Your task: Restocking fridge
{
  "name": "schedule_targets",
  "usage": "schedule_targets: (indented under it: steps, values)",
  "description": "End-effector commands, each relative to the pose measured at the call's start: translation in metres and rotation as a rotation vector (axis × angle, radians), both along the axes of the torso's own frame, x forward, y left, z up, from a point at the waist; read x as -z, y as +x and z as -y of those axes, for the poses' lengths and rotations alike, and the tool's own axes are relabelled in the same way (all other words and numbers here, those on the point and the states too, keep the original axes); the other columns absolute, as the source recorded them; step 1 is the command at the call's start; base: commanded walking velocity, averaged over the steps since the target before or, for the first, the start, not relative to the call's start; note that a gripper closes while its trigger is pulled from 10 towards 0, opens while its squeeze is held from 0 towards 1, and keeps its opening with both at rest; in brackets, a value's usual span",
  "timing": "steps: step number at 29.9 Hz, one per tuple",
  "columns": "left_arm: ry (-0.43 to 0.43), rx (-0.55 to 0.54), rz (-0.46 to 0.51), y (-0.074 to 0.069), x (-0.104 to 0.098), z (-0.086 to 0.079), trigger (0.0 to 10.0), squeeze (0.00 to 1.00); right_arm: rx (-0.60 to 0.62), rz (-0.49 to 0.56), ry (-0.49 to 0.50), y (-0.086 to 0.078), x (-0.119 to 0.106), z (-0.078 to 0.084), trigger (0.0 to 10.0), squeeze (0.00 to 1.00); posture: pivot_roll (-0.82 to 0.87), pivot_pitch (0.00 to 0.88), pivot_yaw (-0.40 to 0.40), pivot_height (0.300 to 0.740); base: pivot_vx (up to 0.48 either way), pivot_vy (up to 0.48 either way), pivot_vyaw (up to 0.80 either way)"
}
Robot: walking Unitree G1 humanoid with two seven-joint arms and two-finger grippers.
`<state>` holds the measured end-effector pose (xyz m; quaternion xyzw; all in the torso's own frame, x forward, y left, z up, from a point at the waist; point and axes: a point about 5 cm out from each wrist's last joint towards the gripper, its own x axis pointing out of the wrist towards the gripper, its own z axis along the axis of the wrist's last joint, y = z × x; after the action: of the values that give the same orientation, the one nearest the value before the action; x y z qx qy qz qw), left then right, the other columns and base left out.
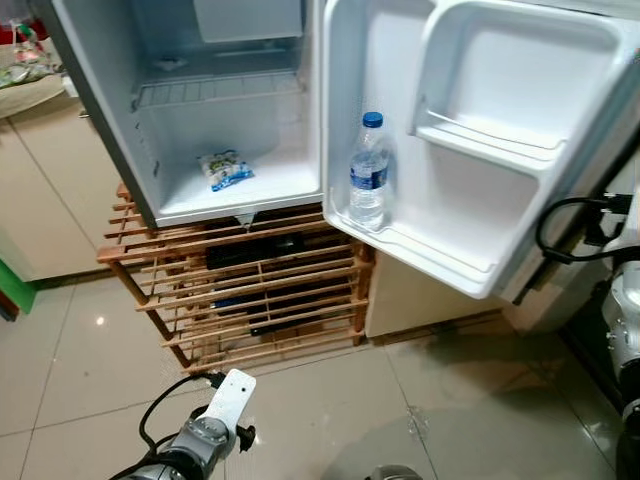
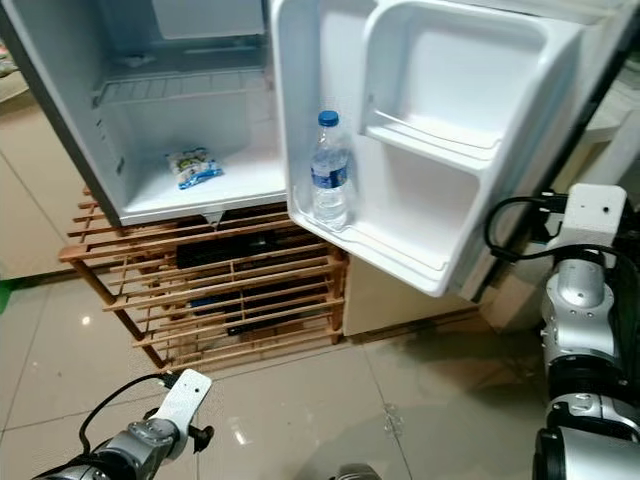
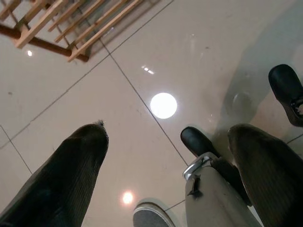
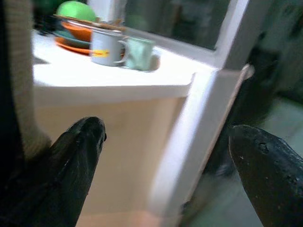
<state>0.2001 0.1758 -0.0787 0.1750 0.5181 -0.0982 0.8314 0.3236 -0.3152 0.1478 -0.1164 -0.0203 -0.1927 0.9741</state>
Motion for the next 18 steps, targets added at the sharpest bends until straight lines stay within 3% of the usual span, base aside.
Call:
schedule_targets:
  steps: [1,2,3,4,5,6,8,10,12,13,15,18]
  values:
    - [0.007,-0.002,-0.003,0.002,-0.001,-0.003,10.0,0.0,-0.183,0.034,0.025,0.012,-0.013,-0.032,10.0,0.0,-0.2,0.0,0.029,0.74,0.0,0.0,0.0]
    - [0.012,0.006,-0.012,0.001,-0.001,-0.004,10.0,0.0,-0.262,0.025,0.042,0.012,-0.014,-0.046,10.0,0.0,-0.2,0.0,0.03,0.74,0.0,0.0,0.0]
    - [0.029,0.03,-0.034,-0.002,0.0,-0.007,10.0,0.0,-0.422,0.008,0.053,0.009,-0.018,-0.072,10.0,0.0,-0.2,0.0,0.03,0.74,0.0,0.0,0.0]
    - [0.029,0.03,-0.034,-0.002,0.0,-0.007,10.0,0.0,-0.422,0.008,0.053,0.009,-0.018,-0.072,10.0,0.0,-0.2,0.0,0.03,0.74,0.0,0.0,0.0]
    - [0.049,0.05,-0.069,-0.008,0.003,-0.01,10.0,0.0,-0.634,-0.013,0.066,-0.001,-0.026,-0.105,10.0,0.0,-0.2,0.0,0.03,0.74,0.0,0.0,0.0]
    - [0.049,0.05,-0.069,-0.008,0.003,-0.01,10.0,0.0,-0.634,-0.013,0.066,-0.001,-0.026,-0.105,10.0,0.0,-0.2,0.0,0.03,0.74,0.0,0.0,0.0]
    - [0.064,0.069,-0.092,-0.011,0.004,-0.013,10.0,0.0,-0.824,-0.032,0.1,-0.017,-0.035,-0.131,10.0,0.0,-0.21,0.0,0.038,0.74,0.0,0.0,0.0]
    - [0.078,0.08,-0.102,-0.012,0.004,-0.015,10.0,0.0,-0.993,-0.048,0.186,-0.035,-0.045,-0.146,10.0,0.0,-0.21,0.0,0.04,0.74,0.0,0.0,0.0]
    - [0.08,0.081,-0.104,-0.011,0.003,-0.015,10.0,0.0,-1.046,-0.052,0.288,-0.042,-0.05,-0.141,10.0,0.0,-0.22,0.0,0.038,0.74,0.0,0.0,0.0]
    - [0.08,0.081,-0.104,-0.011,0.003,-0.015,10.0,0.0,-1.046,-0.052,0.288,-0.042,-0.05,-0.141,10.0,0.0,-0.22,0.0,0.038,0.74,0.0,0.0,0.0]
    - [0.074,0.082,-0.11,-0.012,0.004,-0.015,10.0,0.0,-0.949,-0.056,0.344,-0.037,-0.044,-0.12,10.0,0.0,-0.21,0.0,0.038,0.74,0.0,0.0,0.0]
    - [0.061,0.086,-0.118,-0.013,0.005,-0.014,10.0,0.0,-0.843,-0.058,0.36,-0.032,-0.041,-0.11,10.0,0.0,-0.21,0.0,0.042,0.74,0.0,0.0,0.0]
